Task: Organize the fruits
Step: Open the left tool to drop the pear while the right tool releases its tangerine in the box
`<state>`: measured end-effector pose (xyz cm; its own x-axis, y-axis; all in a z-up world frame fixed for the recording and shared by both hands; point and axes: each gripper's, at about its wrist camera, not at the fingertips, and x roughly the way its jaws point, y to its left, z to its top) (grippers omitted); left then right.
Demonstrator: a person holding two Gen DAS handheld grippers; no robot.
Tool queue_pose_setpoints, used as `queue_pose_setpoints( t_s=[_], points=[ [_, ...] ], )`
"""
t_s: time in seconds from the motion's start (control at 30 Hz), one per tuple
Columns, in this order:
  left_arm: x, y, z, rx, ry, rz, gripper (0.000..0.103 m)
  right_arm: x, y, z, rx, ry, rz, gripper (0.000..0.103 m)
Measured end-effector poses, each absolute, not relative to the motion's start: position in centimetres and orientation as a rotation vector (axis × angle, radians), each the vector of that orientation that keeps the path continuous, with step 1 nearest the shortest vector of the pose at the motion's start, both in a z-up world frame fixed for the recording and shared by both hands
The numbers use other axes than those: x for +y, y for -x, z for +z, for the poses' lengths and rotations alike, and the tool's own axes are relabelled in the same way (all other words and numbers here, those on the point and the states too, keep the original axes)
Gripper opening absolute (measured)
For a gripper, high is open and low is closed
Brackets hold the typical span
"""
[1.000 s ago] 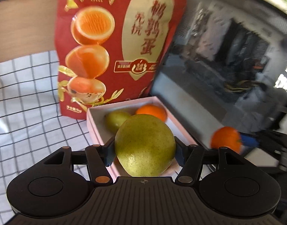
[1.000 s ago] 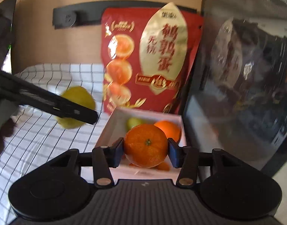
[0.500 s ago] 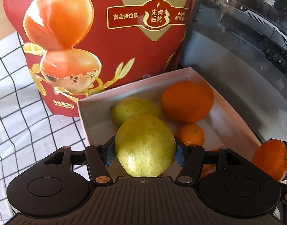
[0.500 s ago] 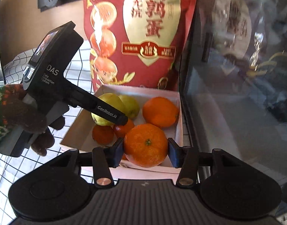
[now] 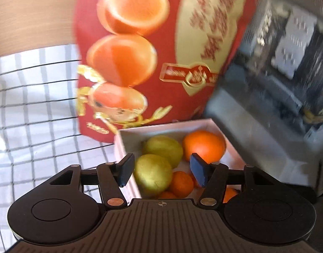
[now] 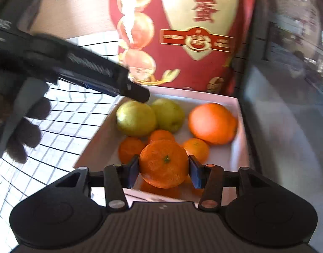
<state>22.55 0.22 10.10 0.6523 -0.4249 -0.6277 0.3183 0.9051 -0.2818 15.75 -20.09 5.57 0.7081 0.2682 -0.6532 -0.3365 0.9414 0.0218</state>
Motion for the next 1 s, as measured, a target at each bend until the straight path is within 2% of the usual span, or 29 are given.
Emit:
queue_pose_setpoints(
  t_s=[0.23, 0.57, 0.77, 0.83, 0.9, 1.0],
  points=[
    [4.6, -17.3, 9.6, 0.731, 0.252, -0.356, 0.063, -16.5, -17.2, 4.3, 0.721, 0.112, 0.361, 0.048],
    [8.2, -10.2, 5.5, 0.817, 0.229, -0.370, 0.063, -15.6, -16.3, 3.1, 0.726, 0.040, 0.263, 0.050],
    [8.0, -7.6, 3.9, 0.805, 0.138, -0.422, 0.063, -15.6, -12.5, 5.2, 0.644, -0.049, 0.161, 0.060],
    [7.5, -6.8, 3.2, 0.796, 0.121, -0.436, 0.063, -15.4, -10.4, 6.0, 0.613, -0.050, 0.120, 0.069],
    [6.8, -5.9, 2.8, 0.781, 0.118, -0.430, 0.063, -15.5, -8.3, 6.4, 0.596, -0.040, 0.075, 0.073],
    [5.3, -4.7, 2.3, 0.777, 0.135, -0.395, 0.063, -15.9, -5.6, 5.6, 0.631, 0.008, 0.052, 0.073]
  ],
)
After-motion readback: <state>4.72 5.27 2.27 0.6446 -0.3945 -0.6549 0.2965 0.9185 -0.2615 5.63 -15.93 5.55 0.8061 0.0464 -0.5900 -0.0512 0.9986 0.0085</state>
